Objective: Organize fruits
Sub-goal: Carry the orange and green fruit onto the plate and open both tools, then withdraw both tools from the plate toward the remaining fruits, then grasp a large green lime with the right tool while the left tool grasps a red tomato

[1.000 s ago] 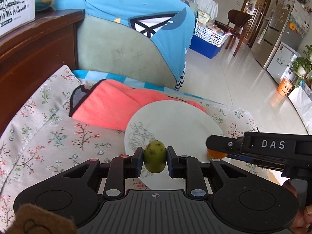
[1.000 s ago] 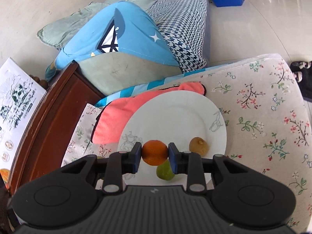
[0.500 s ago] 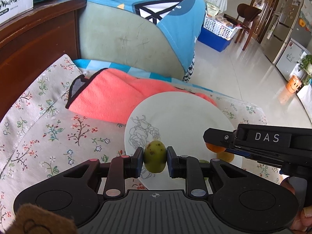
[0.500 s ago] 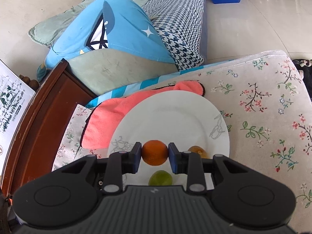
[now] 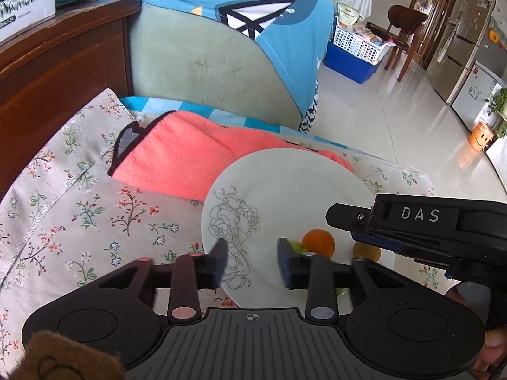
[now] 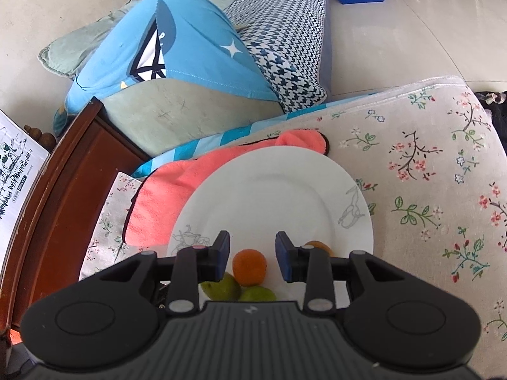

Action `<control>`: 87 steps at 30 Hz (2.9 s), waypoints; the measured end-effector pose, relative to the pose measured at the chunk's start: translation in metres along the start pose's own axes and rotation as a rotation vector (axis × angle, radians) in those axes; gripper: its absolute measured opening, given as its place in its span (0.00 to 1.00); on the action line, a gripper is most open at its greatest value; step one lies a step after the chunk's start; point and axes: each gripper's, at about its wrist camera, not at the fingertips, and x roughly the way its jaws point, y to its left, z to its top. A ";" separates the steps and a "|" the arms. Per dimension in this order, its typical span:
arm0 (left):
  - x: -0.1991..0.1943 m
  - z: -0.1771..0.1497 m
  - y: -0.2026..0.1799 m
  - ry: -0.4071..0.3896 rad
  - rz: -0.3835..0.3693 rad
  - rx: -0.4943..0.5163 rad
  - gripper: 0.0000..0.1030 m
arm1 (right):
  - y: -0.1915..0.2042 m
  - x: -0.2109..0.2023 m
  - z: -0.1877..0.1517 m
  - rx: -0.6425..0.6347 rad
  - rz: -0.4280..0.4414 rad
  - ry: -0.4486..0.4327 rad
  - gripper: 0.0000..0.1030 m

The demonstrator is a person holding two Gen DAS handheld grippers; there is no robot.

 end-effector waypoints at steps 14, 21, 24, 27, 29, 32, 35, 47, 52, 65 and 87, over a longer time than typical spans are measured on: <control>-0.036 0.008 0.021 -0.039 0.061 -0.006 0.60 | 0.014 -0.035 -0.007 -0.090 -0.018 -0.044 0.64; -0.057 -0.007 0.040 -0.041 0.051 -0.042 0.64 | 0.024 -0.052 -0.028 -0.161 -0.032 -0.033 0.64; -0.065 -0.017 0.048 -0.033 0.048 -0.055 0.64 | 0.024 -0.061 -0.039 -0.160 -0.030 -0.019 0.64; -0.074 -0.029 0.056 -0.023 0.034 -0.081 0.64 | 0.026 -0.071 -0.051 -0.169 -0.025 -0.012 0.64; -0.080 -0.039 0.060 -0.018 0.030 -0.094 0.64 | 0.027 -0.078 -0.060 -0.180 -0.026 -0.011 0.64; -0.085 -0.051 0.064 -0.006 0.032 -0.091 0.64 | 0.027 -0.084 -0.071 -0.191 -0.021 -0.002 0.64; -0.087 -0.061 0.066 0.003 0.047 -0.077 0.64 | 0.028 -0.088 -0.083 -0.209 -0.033 0.011 0.64; -0.087 -0.087 0.073 0.050 0.069 -0.026 0.64 | 0.035 -0.085 -0.135 -0.335 0.007 0.113 0.63; -0.084 -0.089 0.078 0.057 0.070 -0.037 0.64 | 0.043 -0.075 -0.150 -0.398 0.006 0.141 0.57; -0.078 -0.093 0.075 0.079 0.026 -0.043 0.64 | 0.053 -0.053 -0.159 -0.441 -0.012 0.160 0.52; -0.060 -0.113 0.041 0.128 -0.014 0.079 0.63 | 0.035 -0.074 -0.151 -0.430 -0.082 0.142 0.33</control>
